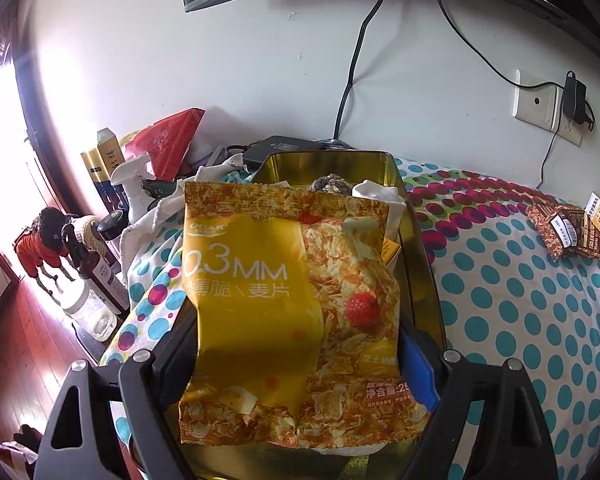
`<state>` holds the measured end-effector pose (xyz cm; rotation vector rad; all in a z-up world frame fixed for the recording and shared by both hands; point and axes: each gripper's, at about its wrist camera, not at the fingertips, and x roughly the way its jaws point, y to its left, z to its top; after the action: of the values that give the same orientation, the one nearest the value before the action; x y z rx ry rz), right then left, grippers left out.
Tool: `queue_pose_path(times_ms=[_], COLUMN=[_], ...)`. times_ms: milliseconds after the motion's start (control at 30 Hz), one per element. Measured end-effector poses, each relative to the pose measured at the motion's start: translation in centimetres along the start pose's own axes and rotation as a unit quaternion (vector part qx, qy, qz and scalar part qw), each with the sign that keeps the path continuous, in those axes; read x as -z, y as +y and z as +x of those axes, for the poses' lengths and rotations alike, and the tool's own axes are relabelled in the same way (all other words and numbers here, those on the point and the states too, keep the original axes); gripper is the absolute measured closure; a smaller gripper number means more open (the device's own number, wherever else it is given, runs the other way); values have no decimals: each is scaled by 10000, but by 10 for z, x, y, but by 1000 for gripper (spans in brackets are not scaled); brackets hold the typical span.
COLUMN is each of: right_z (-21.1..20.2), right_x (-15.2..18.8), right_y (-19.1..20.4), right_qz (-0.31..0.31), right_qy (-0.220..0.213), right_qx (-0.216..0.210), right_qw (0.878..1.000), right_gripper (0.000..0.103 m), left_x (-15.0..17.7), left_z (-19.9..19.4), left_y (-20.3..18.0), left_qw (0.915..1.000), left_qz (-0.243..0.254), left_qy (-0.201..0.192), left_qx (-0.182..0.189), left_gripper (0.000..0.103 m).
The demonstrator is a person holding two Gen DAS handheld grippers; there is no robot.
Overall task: Organize objects
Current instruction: 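Carry the yellow snack bag onto the gold tin and release it, then grasp the brown OCAK snack packet with the right gripper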
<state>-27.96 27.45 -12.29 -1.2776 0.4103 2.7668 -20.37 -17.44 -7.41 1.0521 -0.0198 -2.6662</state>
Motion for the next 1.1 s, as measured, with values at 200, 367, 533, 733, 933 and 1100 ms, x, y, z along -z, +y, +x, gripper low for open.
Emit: queue_pose_path(times_ms=[200, 367, 533, 733, 933, 1100], right_z=[0, 1, 6, 0, 0, 47], right_x=[0, 0, 2, 0, -21, -38], right_y=[0, 1, 10, 35, 93, 148], right_qz=[-12, -28, -296, -751, -1299, -1393], right_qy=[7, 17, 159, 48, -177, 121], right_qx=[16, 34, 386, 763, 613, 925], right_qw=[10000, 10000, 9987, 9942, 9895, 9858], right_gripper=[0, 0, 0, 0, 0, 0], left_x=[3, 20, 49, 102, 113, 116], left_z=[-12, -48, -91, -120, -116, -119], left_y=[4, 27, 39, 17, -24, -24], left_qw=[9999, 9949, 9876, 9793, 9733, 9723], left_qz=[-122, -568, -769, -780, -335, -228], left_qy=[-69, -794, -1175, -1349, -1044, -1117], left_qx=[79, 235, 706, 1294, 2015, 2043], left_gripper=[13, 3, 0, 0, 0, 0])
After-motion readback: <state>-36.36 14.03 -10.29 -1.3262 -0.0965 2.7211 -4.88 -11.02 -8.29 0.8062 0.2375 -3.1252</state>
